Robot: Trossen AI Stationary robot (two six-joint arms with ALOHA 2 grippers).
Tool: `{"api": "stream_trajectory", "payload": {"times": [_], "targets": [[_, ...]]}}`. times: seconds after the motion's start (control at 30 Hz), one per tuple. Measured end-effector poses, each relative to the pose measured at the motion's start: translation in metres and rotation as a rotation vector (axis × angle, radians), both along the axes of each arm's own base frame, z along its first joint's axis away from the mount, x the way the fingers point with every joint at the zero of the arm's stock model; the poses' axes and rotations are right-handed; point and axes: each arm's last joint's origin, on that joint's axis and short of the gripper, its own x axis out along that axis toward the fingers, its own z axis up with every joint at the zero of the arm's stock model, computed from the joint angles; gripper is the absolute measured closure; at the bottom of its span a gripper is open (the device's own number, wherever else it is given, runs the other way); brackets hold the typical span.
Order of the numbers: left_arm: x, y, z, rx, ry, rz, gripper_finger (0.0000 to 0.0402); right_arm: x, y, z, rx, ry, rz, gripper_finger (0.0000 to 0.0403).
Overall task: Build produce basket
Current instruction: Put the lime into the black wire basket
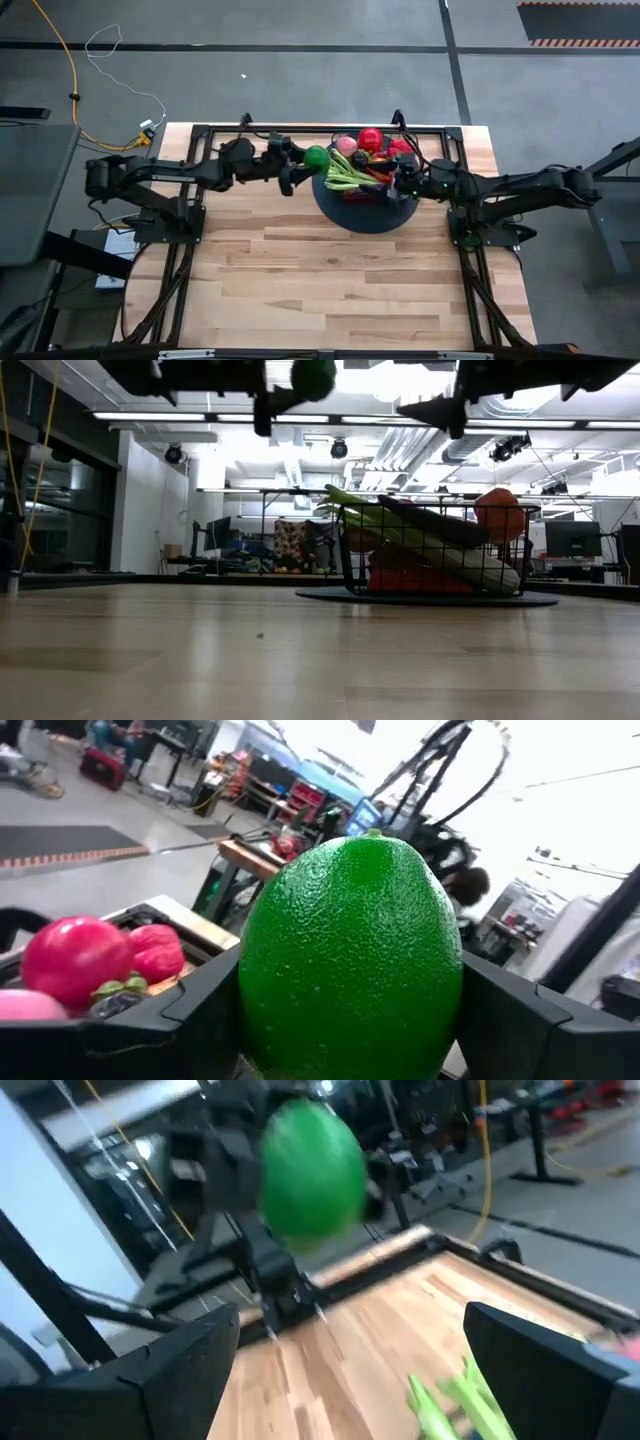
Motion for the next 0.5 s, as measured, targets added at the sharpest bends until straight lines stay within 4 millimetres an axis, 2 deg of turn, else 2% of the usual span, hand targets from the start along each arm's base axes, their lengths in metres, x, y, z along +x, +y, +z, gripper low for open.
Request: {"api": "stream_trajectory", "payload": {"times": [0.23,0.5], "targets": [[0.028,0.008,-0.011,-0.059,0.036,-0.028,0.0128,0.004,-0.011,0.007,0.021,-0.114,-0.004,0.0027],[0.041,0.008,0.0,-0.043,0.01,-0.091,0.0128,0.003,-0.019,0.005,0.064,-0.104,-0.066,0.0027]]}}
